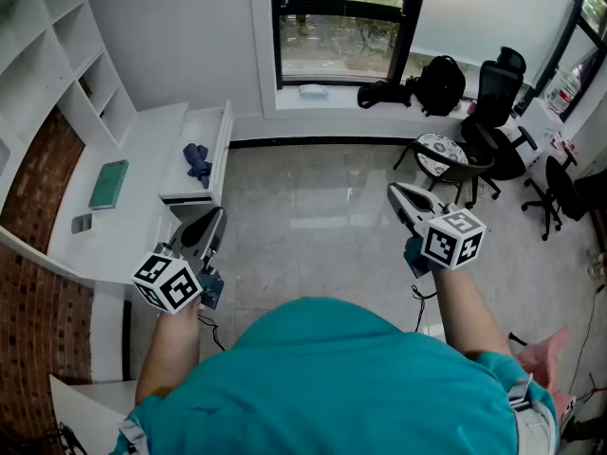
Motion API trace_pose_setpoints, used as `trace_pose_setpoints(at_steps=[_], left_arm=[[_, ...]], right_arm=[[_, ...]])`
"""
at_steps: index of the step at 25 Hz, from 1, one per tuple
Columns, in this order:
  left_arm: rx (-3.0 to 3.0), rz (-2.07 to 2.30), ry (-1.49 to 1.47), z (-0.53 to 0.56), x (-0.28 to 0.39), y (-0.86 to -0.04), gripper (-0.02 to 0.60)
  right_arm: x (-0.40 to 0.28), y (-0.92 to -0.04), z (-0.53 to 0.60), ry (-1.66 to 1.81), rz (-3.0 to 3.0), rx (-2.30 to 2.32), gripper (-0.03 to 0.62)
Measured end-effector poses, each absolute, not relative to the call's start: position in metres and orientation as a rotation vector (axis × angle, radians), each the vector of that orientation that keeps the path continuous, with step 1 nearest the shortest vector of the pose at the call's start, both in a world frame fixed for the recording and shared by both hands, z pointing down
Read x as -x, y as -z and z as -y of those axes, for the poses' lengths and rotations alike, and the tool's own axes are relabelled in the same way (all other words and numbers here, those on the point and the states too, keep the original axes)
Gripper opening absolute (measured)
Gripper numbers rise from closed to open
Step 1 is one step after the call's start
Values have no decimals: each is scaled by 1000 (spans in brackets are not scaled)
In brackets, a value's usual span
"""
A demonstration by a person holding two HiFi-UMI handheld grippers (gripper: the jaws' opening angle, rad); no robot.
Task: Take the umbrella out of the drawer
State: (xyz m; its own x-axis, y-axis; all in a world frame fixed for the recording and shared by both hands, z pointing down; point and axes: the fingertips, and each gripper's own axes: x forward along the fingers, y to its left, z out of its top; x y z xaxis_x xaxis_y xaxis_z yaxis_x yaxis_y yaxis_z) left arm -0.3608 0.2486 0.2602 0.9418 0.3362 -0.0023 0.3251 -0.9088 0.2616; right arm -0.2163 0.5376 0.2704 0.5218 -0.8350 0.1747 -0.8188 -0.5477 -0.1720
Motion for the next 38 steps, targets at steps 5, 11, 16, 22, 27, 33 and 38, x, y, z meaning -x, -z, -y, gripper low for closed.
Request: trace_pose_setpoints(at_steps=[5, 11, 16, 22, 27, 33, 38], left_arm=[[-2842, -495, -58, -254, 356, -261, 15], [-2849, -490, -53, -269, 351, -260, 15], [-2848, -485, -38, -296, 343, -258, 15], [-2843, -467, -37, -358, 330, -252, 15], [-2841, -477, -65, -388, 324, -260, 15], [-2841, -474, -87, -397, 314, -261, 15], [-2825, -477, -98, -383, 300, -268, 15]], right_arm=[[210, -272, -542, 359, -1442, 2674, 20], [206, -270, -554, 354, -1450, 2658, 21], [203, -266, -574, 340, -1494, 2664, 21], [191, -260, -627, 343, -1546, 2645, 21], [186, -267, -650, 348, -1558, 2627, 21], [177, -278, -658, 376, -1557, 2610, 21], [166, -284, -641, 407, -1565, 2615, 21]])
